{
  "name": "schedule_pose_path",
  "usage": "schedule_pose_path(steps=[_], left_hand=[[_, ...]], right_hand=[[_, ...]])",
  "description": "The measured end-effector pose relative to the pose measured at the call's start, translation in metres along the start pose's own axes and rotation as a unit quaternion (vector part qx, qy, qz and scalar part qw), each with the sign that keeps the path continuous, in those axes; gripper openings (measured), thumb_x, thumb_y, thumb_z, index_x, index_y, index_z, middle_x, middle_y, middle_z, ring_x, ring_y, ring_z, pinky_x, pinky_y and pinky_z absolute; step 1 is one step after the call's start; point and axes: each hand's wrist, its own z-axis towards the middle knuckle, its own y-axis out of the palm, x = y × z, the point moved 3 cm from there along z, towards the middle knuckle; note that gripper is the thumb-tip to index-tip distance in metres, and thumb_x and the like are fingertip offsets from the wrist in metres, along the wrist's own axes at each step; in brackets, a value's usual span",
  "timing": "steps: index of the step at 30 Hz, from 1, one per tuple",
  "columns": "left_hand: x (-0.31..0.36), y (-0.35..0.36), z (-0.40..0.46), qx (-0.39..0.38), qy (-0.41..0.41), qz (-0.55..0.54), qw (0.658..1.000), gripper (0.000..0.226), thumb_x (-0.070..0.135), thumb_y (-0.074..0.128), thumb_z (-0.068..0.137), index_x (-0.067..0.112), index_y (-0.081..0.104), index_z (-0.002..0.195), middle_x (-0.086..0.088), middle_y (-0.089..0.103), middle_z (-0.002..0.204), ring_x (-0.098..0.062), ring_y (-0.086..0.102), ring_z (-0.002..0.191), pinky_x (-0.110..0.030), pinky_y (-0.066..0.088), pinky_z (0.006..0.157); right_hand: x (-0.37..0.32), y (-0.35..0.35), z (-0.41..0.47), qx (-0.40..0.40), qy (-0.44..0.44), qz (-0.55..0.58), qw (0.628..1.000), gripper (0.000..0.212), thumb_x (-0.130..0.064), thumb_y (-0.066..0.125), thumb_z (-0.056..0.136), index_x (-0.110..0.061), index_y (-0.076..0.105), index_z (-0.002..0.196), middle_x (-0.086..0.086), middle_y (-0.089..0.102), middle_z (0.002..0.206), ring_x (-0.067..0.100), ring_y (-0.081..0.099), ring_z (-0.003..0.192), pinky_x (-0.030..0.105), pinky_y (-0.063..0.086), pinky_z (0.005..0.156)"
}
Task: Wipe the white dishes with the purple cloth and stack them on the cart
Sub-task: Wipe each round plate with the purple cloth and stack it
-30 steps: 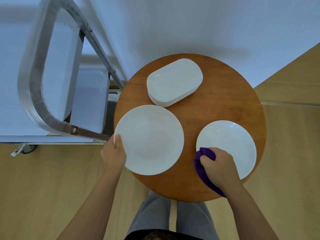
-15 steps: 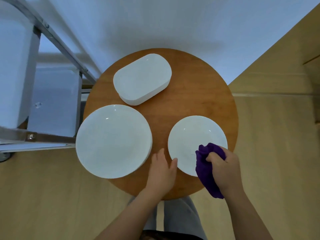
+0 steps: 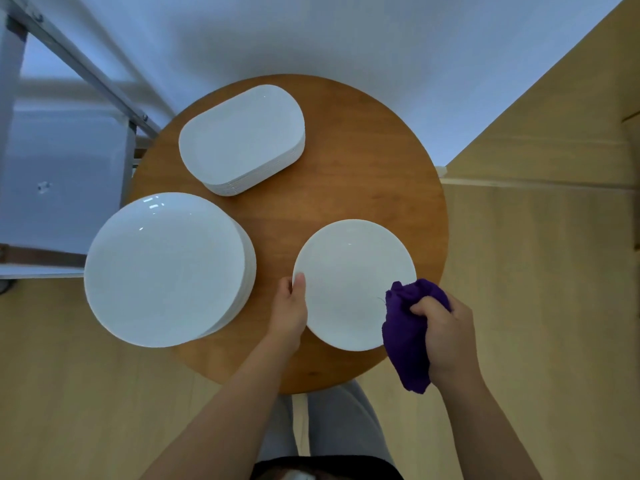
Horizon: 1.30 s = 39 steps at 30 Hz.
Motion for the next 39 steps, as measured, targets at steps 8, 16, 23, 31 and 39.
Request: schedule_pose_path(steps=[8, 16, 23, 31, 39], left_hand=[[0.021, 0.018, -0.017, -0.064, -0.025, -0.202, 0.977, 0.053, 0.063, 0.025, 0.094, 0.031, 0.056, 0.123, -0.003, 0.066, 0.118, -0.030, 0.061, 0.109, -0.058, 0.048, 0.093], [0.047, 0.019, -0.056, -0.129, 0.032, -0.278, 0.951, 0.048, 0.068, 0.038, 0.075, 0.041, 0.070, 0.100, -0.004, 0.070, 0.113, -0.027, 0.067, 0.103, -0.054, 0.048, 0.095], [0.045, 0.013, -0.085, -0.091, 0.064, -0.202, 0.973, 0.055, 0.076, 0.042, 0.062, 0.038, 0.071, 0.090, -0.001, 0.074, 0.095, -0.019, 0.072, 0.085, -0.027, 0.055, 0.064], [0.081, 0.000, -0.100, -0.095, 0.156, -0.149, 0.972, 0.028, 0.071, 0.036, 0.069, 0.062, 0.061, 0.075, 0.023, 0.069, 0.077, 0.006, 0.066, 0.075, -0.012, 0.049, 0.052], [0.096, -0.004, -0.096, -0.051, 0.166, -0.163, 0.971, 0.027, 0.071, 0.029, 0.072, 0.073, 0.055, 0.074, 0.036, 0.065, 0.081, 0.015, 0.061, 0.084, -0.015, 0.054, 0.064]], right_hand=[[0.001, -0.016, 0.013, 0.109, 0.032, 0.118, 0.986, 0.010, -0.021, 0.056, 0.084, -0.028, 0.063, 0.086, -0.014, 0.066, 0.068, 0.018, 0.062, 0.080, 0.030, 0.046, 0.059], [0.003, 0.035, -0.008, 0.065, -0.148, -0.398, 0.903, 0.090, -0.044, 0.057, 0.088, -0.016, -0.002, 0.150, 0.009, 0.007, 0.157, 0.028, 0.009, 0.143, 0.039, 0.024, 0.113], [-0.039, 0.051, 0.018, 0.195, -0.218, -0.301, 0.908, 0.085, -0.048, 0.056, 0.087, -0.014, 0.010, 0.150, 0.020, 0.001, 0.156, 0.034, -0.002, 0.144, 0.044, 0.007, 0.115], [-0.071, 0.081, 0.016, 0.131, -0.359, -0.284, 0.879, 0.073, -0.047, 0.047, 0.090, -0.012, 0.019, 0.148, 0.022, 0.013, 0.154, 0.036, 0.006, 0.143, 0.043, 0.010, 0.114], [-0.068, 0.105, -0.007, 0.002, -0.435, -0.272, 0.858, 0.066, -0.040, 0.053, 0.089, -0.012, 0.030, 0.144, 0.015, 0.044, 0.142, 0.032, 0.043, 0.129, 0.050, 0.043, 0.100]])
